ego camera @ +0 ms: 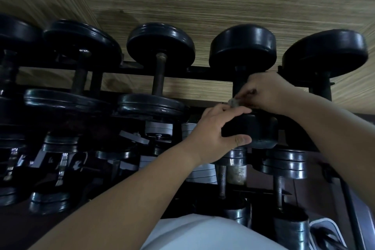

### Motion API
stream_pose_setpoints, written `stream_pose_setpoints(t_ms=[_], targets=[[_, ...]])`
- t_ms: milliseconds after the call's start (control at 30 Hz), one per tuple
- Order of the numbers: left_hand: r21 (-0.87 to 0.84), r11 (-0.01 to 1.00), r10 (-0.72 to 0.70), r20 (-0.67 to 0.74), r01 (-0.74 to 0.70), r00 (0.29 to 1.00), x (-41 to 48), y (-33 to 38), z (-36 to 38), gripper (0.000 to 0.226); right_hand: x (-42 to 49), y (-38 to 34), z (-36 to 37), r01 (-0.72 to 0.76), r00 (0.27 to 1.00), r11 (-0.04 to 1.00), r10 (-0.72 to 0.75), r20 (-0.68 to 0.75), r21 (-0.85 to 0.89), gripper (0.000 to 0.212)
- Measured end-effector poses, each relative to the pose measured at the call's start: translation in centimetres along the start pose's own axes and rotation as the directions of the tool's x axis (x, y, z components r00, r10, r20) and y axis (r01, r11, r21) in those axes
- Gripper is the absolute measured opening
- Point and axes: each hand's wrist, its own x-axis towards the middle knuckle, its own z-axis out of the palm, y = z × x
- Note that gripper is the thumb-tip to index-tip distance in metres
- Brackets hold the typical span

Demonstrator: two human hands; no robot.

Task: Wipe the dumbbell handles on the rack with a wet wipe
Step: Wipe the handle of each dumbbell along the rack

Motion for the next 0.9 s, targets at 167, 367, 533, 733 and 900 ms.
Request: stream_pose_setpoints(t_ms=[167,367,533,733,900], targets=[[0.013,1.000,0.005,0.009,-0.005,1.000,0.1,0.0,0.0,0.058,1.2,1.4,0.4,-0.221,0.906,0.956,0.275,-0.321,0.195,0.018],[-0.014,1.000,-0.009,0.022,0.009,1.000,0.2,-0.2,0.0,0.059,-1.9,1.1,2.2,-0.287,0.893,0.825,0.415,-0.176,0.487,0.012],[-0.014,1.000,-0.014,0.025,0.014,1.000,0.4,-0.2,0.0,0.060,-1.1,1.5,1.3,-0.303,0.908,0.822,0.403,-0.117,0.482,0.022],[-0.010,1.000,-0.003,0.013,0.003,1.000,0.3,-0.1,0.2,0.058,1.3,2.0,1.4,-0.264,0.772,0.691,0.570,-0.282,0.673,0.015],[0.030,0.999,0.035,-0.010,-0.035,0.999,0.2,-0.1,0.3,0.056,-1.1,1.1,2.2,-0.319,0.830,0.749,0.517,-0.210,0.581,0.012]])
